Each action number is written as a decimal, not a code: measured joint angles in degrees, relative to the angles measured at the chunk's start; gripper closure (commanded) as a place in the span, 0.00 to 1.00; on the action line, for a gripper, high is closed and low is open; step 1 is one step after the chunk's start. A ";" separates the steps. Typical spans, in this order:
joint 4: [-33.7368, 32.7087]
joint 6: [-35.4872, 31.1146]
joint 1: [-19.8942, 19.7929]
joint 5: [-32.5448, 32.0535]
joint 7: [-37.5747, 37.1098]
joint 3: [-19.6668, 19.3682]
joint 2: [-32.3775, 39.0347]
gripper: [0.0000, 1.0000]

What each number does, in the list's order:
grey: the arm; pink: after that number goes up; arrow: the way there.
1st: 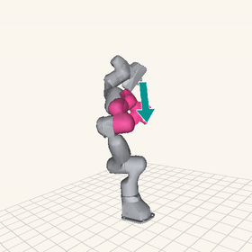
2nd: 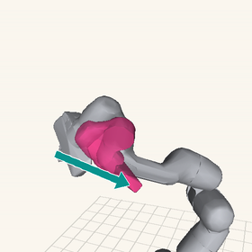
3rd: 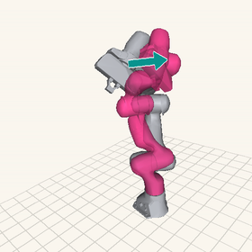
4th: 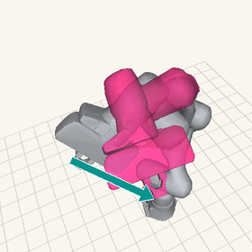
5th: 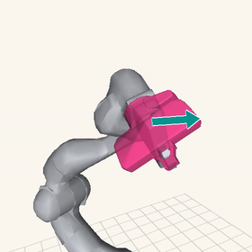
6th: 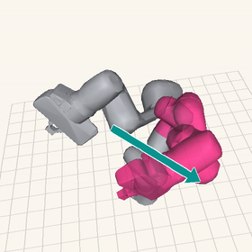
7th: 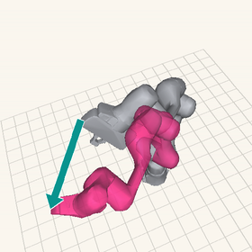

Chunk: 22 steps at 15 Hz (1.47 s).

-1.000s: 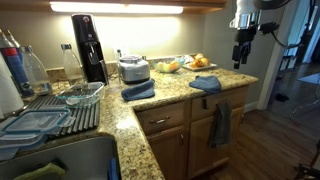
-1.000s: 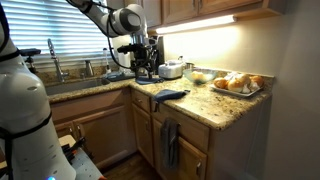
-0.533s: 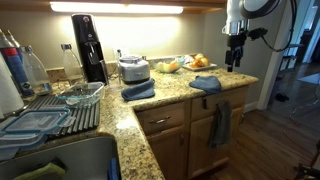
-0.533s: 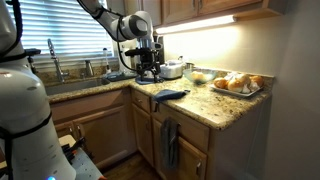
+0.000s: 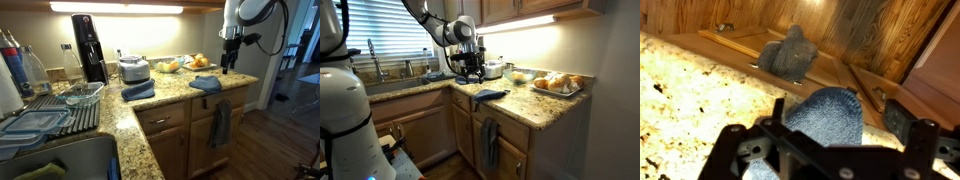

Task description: Put the towel on the counter on the hook hanging on the top drawer

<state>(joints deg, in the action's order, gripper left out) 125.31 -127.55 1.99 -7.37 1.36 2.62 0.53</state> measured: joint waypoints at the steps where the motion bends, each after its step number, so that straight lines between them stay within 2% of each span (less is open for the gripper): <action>1: -0.87 -1.29 -0.05 -0.55 0.35 -0.47 1.41 0.00; 7: -7.36 -6.90 -0.81 -1.82 4.43 -2.41 9.49 0.00; 16: -20.50 -6.88 -2.08 -1.82 7.89 -3.38 23.39 0.00; 22: -26.35 -6.86 -2.12 -2.13 9.32 -3.55 28.11 0.00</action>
<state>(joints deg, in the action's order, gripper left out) 98.96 -134.41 -0.13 -9.49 10.68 -0.93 28.63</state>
